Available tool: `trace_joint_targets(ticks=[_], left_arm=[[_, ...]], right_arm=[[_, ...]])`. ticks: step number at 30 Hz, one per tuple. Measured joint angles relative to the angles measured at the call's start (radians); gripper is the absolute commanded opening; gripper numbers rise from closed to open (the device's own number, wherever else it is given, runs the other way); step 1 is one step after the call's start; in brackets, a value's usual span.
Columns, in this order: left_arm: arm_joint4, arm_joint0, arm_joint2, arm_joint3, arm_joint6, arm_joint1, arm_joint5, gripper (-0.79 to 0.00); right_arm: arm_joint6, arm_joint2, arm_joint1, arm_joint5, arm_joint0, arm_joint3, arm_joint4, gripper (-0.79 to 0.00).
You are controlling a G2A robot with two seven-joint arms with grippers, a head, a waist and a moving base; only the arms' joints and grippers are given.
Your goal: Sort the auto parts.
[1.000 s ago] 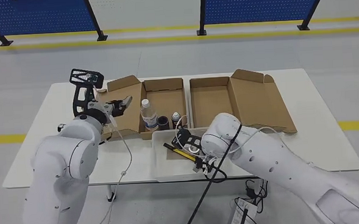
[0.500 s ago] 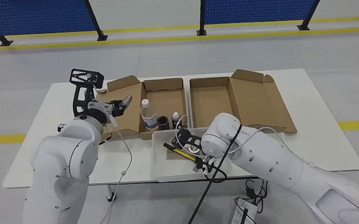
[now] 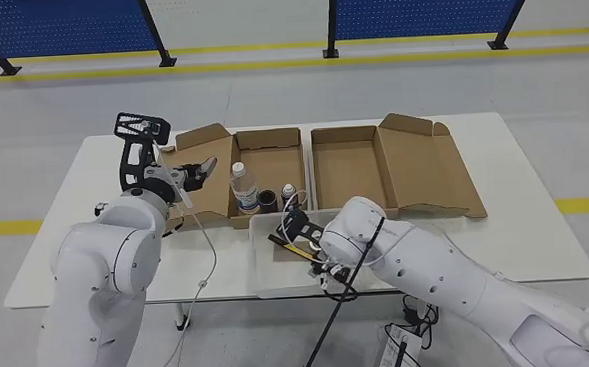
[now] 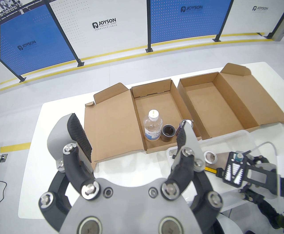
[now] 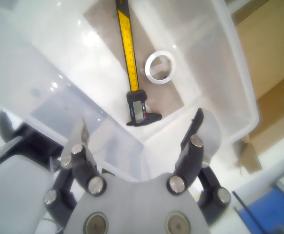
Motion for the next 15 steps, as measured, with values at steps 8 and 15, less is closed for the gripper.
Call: trace_joint_targets(ticks=[8, 15], left_arm=[[0.000, 0.000, 0.000, 0.000, 0.000, 0.000, 0.000, 0.000], [0.000, 0.000, 0.000, 0.000, 0.000, 0.000, 0.000, 0.000]], right_arm=[[0.040, -0.024, -0.037, 0.009, 0.023, 0.076, 0.003, -0.071], [0.048, -0.039, -0.065, -0.009, 0.029, 0.135, 0.016, -0.256]])
